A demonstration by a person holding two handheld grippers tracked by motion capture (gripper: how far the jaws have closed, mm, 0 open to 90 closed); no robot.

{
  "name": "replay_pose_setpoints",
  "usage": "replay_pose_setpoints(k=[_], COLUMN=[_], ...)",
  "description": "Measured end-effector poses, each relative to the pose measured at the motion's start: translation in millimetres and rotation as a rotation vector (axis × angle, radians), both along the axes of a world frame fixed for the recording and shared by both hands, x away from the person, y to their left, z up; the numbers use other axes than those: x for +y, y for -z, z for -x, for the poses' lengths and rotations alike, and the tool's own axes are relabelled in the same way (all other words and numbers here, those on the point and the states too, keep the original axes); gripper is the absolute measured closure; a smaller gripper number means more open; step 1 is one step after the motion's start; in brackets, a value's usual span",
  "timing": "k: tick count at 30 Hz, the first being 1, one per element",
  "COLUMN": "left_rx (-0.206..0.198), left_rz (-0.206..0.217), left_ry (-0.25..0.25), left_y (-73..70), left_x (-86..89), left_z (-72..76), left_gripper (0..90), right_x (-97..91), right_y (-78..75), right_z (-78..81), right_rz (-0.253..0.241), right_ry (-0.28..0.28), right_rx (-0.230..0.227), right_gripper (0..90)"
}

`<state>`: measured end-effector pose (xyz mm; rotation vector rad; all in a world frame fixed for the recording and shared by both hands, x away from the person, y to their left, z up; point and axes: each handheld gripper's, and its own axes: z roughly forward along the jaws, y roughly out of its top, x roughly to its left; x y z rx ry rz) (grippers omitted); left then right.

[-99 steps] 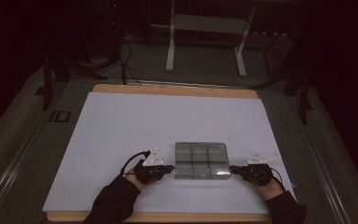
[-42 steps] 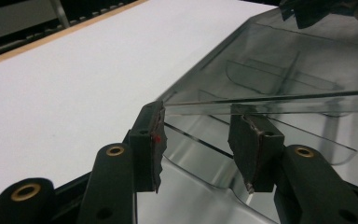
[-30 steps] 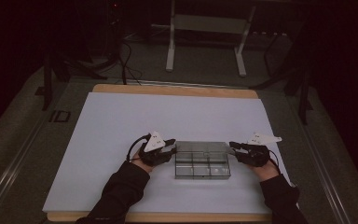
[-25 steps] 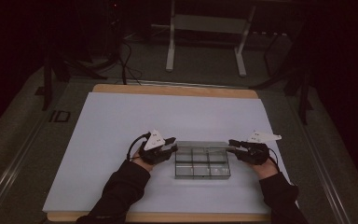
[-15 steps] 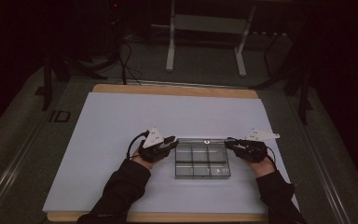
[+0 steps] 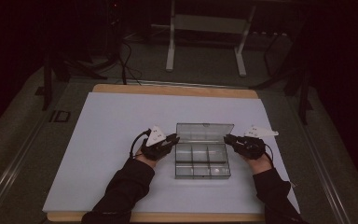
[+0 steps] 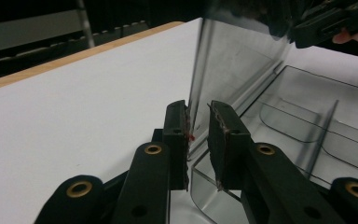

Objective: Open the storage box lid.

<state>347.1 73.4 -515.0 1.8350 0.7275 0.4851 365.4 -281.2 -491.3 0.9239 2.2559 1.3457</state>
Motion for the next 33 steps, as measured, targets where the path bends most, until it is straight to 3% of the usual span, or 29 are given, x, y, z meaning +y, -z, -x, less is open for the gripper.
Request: replay_pose_setpoints(k=[13, 23, 33], left_rx=[-0.004, 0.010, 0.038], left_rz=[-0.002, -0.009, 0.011], left_ry=[-0.081, -0.107, -0.118], left_y=[2.2, 2.6, 4.8], left_x=[-7.4, -11.8, -14.4], left_z=[-3.9, -9.0, -13.8], left_gripper=[80.2, 77.9, 72.6], right_x=[8.3, 14.2, 17.1], right_y=[2.7, 7.1, 10.5], right_z=[-4.9, -8.8, -12.4], right_rz=[0.004, 0.013, 0.004], right_ry=[0.060, 0.091, 0.111], right_rx=[-0.009, -0.002, 0.020], right_gripper=[77.0, 72.6, 68.9])
